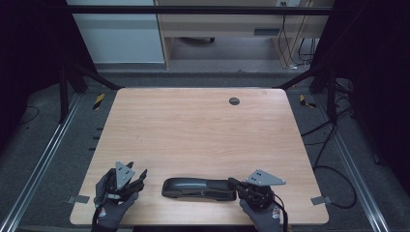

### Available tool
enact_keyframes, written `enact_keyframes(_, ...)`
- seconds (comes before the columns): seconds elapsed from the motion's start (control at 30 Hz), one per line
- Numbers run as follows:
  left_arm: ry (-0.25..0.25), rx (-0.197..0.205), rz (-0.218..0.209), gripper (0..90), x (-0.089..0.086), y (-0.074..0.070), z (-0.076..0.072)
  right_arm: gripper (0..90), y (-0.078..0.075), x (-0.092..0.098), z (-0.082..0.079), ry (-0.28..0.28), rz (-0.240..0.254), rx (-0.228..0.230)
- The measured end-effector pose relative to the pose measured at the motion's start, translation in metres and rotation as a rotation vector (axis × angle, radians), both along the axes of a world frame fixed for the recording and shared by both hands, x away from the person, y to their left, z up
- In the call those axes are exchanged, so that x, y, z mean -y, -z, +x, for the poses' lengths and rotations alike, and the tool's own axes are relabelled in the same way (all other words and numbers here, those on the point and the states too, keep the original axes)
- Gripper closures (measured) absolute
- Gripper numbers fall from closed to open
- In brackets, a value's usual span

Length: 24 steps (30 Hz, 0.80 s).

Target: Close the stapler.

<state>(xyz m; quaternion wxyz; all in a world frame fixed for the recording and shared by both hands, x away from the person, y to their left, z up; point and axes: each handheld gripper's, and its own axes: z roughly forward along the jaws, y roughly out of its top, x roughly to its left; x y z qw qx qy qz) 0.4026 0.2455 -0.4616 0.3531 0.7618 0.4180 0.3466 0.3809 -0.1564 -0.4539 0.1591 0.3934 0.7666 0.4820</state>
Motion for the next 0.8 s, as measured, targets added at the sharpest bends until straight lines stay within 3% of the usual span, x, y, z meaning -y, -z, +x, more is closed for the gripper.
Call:
enact_keyframes(0.47, 0.0, -0.005, 0.002, 43.0, 0.0003, 0.0006, -0.0001, 90.0, 0.0033, 0.0029, 0.0004, -0.002, 0.034, -0.002)
enact_keyframes(0.5, 0.0, -0.005, 0.001, 42.9, 0.0, 0.0005, 0.0, 90.0, 0.0043, 0.0019, 0.0011, 0.002, 0.015, -0.016)
enact_keyframes(0.57, 0.0, -0.005, -0.001, 42.9, -0.0003, 0.0004, 0.0001, 90.0, 0.0066, 0.003, -0.0004, 0.004, 0.035, 0.007)
enact_keyframes(0.7, 0.001, -0.007, -0.001, 42.8, -0.0007, 0.0005, 0.0006, 90.0, 0.0049, 0.0011, -0.0007, 0.005, 0.014, 0.011)
enact_keyframes(0.8, 0.002, -0.01, -0.005, 42.4, -0.0018, 0.0008, 0.0013, 90.0, 0.0025, 0.0042, -0.0005, -0.005, 0.06, 0.027)
